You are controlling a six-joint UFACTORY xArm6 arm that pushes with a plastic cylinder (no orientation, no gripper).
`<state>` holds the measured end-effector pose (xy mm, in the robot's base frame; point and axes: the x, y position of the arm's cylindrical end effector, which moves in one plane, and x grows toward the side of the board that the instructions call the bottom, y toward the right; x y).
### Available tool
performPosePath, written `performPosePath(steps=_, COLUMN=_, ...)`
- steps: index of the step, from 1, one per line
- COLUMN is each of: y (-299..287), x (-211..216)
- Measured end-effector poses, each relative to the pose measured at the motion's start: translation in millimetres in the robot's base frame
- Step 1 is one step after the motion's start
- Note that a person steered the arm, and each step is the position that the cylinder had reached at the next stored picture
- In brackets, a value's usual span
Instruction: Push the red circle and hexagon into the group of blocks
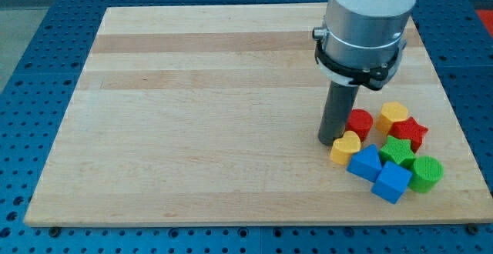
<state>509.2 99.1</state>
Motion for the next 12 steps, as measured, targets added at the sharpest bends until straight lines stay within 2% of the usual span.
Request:
performPosePath(steps=2, y=-53.3, x=-13.8)
performPosePath(steps=4, y=14.0, x=-53.1)
performPosePath(steps=5, y=33.3, x=-39.3)
performPosePath(steps=6, y=33.3, x=-24.2)
performPosePath(steps=8, y=49.3, x=-20.8)
performPosePath(steps=10, y=37.1, x=-20.8)
performPosePath(steps=11, y=8.8, x=-35.7)
performPosePath(steps=12, y=27.4, x=-66.5)
